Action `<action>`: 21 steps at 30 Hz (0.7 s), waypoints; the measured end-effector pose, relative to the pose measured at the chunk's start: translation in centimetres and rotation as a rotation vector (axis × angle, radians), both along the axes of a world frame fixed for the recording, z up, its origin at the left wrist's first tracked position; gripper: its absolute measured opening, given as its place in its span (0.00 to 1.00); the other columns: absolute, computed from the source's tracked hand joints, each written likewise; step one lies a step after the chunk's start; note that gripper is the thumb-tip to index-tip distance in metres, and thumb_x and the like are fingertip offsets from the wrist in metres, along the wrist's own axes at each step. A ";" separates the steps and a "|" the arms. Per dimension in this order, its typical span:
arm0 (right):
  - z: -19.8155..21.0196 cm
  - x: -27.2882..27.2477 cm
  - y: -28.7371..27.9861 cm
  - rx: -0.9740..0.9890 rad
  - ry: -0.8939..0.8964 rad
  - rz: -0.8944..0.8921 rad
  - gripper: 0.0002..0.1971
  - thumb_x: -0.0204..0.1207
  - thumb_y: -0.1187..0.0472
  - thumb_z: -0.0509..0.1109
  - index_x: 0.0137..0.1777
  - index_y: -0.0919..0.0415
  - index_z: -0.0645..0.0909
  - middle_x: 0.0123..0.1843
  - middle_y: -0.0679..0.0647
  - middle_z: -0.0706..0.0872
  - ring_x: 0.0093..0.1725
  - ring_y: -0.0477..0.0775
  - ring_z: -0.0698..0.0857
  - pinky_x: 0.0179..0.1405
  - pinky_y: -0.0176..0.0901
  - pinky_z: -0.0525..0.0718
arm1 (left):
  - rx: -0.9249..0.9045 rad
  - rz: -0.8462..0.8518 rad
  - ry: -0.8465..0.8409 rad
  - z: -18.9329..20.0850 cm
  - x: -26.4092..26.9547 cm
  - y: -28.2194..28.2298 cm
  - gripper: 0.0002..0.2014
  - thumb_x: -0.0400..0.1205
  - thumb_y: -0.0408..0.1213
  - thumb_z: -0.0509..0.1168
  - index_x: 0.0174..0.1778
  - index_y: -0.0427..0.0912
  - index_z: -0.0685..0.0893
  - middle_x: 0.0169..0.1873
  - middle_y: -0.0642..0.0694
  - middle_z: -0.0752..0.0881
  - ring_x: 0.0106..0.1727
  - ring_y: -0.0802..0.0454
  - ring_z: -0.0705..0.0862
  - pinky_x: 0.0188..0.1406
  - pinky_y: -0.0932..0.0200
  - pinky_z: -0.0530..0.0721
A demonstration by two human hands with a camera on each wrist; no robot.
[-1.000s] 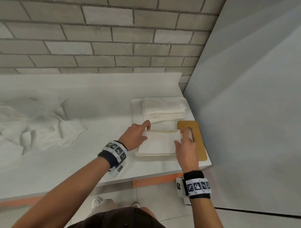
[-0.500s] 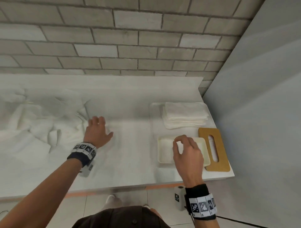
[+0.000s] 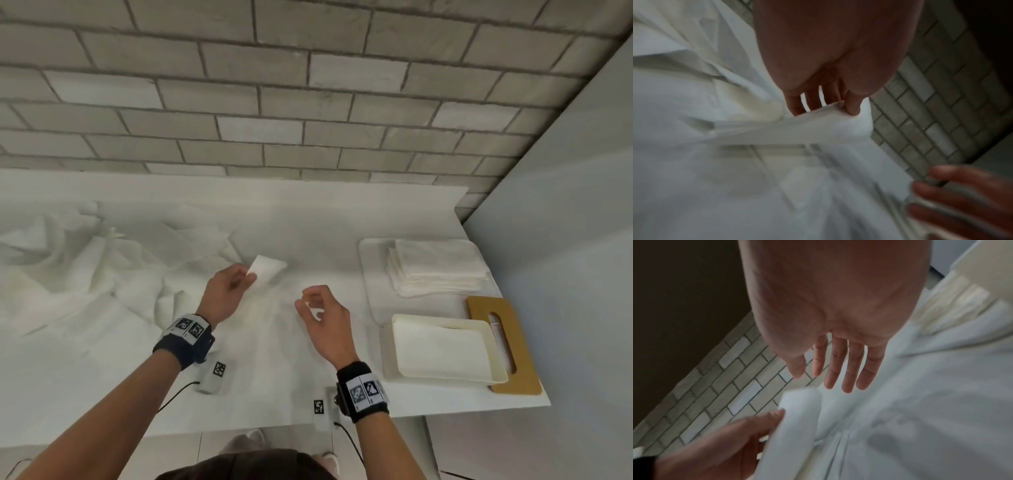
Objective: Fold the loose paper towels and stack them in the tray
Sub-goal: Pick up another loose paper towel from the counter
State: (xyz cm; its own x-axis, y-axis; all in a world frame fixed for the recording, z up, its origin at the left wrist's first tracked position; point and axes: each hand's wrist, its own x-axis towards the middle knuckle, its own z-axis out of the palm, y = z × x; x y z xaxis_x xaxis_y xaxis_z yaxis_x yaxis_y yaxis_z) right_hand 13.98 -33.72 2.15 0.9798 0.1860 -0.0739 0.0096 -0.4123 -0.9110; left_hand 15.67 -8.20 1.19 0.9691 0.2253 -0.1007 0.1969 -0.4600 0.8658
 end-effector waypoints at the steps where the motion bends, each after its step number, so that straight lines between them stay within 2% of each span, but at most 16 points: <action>1: 0.0 0.5 0.9 0.042 0.038 -0.015 0.16 0.85 0.44 0.78 0.68 0.42 0.79 0.64 0.37 0.89 0.64 0.39 0.87 0.67 0.49 0.88 | -0.124 -0.016 -0.029 1.2 -0.1 -0.1 0.12 0.89 0.49 0.70 0.44 0.48 0.83 0.30 0.52 0.87 0.32 0.52 0.80 0.39 0.52 0.77; 2: 0.2 0.9 1.8 0.084 0.069 -0.027 0.23 0.83 0.41 0.79 0.73 0.42 0.76 0.69 0.37 0.87 0.68 0.38 0.85 0.71 0.48 0.86 | -0.246 -0.032 -0.051 2.6 -0.2 -0.3 0.11 0.90 0.49 0.70 0.47 0.47 0.83 0.33 0.45 0.90 0.35 0.49 0.82 0.41 0.50 0.79; 4: 1.1 1.4 3.5 0.165 0.084 -0.038 0.33 0.82 0.38 0.79 0.82 0.42 0.71 0.77 0.38 0.82 0.76 0.38 0.81 0.75 0.42 0.82 | -0.415 -0.078 -0.094 5.0 -0.3 -0.3 0.14 0.89 0.52 0.69 0.54 0.44 0.83 0.45 0.32 0.93 0.43 0.40 0.88 0.46 0.40 0.85; 6: 2.5 1.7 4.9 0.286 0.070 -0.042 0.34 0.81 0.40 0.80 0.83 0.41 0.70 0.79 0.38 0.83 0.77 0.36 0.82 0.73 0.35 0.83 | -0.468 -0.141 -0.117 6.7 -0.3 0.0 0.16 0.89 0.54 0.68 0.55 0.44 0.81 0.48 0.24 0.90 0.45 0.36 0.87 0.45 0.29 0.86; 7: 3.1 1.9 5.5 0.347 0.073 -0.051 0.32 0.82 0.42 0.81 0.82 0.42 0.72 0.76 0.39 0.85 0.74 0.38 0.85 0.71 0.37 0.86 | -0.468 -0.162 -0.121 7.2 -0.2 0.0 0.14 0.90 0.54 0.67 0.55 0.45 0.80 0.48 0.22 0.88 0.44 0.37 0.86 0.42 0.27 0.86; 9: 4.0 2.1 6.4 0.384 0.061 -0.069 0.25 0.82 0.46 0.82 0.75 0.44 0.78 0.69 0.41 0.90 0.66 0.42 0.90 0.65 0.47 0.92 | -0.498 -0.154 -0.160 8.1 -0.2 -0.3 0.08 0.93 0.48 0.65 0.53 0.49 0.81 0.47 0.26 0.91 0.44 0.38 0.88 0.43 0.32 0.88; 11: 4.0 2.3 7.1 0.340 0.054 -0.062 0.21 0.81 0.47 0.83 0.69 0.46 0.81 0.63 0.41 0.92 0.61 0.44 0.92 0.61 0.51 0.93 | -0.557 -0.097 -0.200 8.2 -0.1 -0.5 0.05 0.93 0.44 0.64 0.57 0.47 0.81 0.49 0.32 0.93 0.48 0.37 0.91 0.50 0.35 0.90; 14: 2.4 2.1 7.1 0.282 0.078 -0.045 0.18 0.81 0.47 0.83 0.66 0.48 0.82 0.62 0.42 0.93 0.60 0.45 0.93 0.61 0.55 0.93 | -0.612 0.008 -0.228 7.5 0.3 0.0 0.09 0.93 0.42 0.66 0.64 0.41 0.78 0.53 0.33 0.93 0.52 0.37 0.92 0.55 0.34 0.89; 16: 1.1 1.7 6.9 0.277 0.084 -0.081 0.14 0.82 0.48 0.82 0.61 0.51 0.85 0.59 0.47 0.95 0.56 0.49 0.94 0.60 0.59 0.94 | -0.651 0.097 -0.207 6.7 0.7 0.7 0.11 0.89 0.40 0.72 0.61 0.43 0.79 0.55 0.31 0.92 0.51 0.38 0.90 0.54 0.35 0.87; 19: -0.2 1.1 6.3 0.297 0.109 -0.136 0.11 0.81 0.51 0.84 0.55 0.54 0.87 0.50 0.51 0.95 0.48 0.51 0.93 0.50 0.50 0.91 | -0.677 0.206 -0.165 5.0 0.9 1.8 0.10 0.84 0.38 0.77 0.55 0.49 0.81 0.55 0.32 0.92 0.50 0.41 0.87 0.52 0.38 0.84; 21: -0.9 0.9 5.7 0.332 0.155 -0.152 0.08 0.82 0.57 0.83 0.53 0.58 0.88 0.47 0.55 0.94 0.45 0.53 0.91 0.50 0.50 0.89 | -0.640 0.290 -0.176 4.3 0.9 2.4 0.10 0.84 0.38 0.77 0.54 0.51 0.82 0.51 0.40 0.91 0.48 0.45 0.86 0.48 0.44 0.83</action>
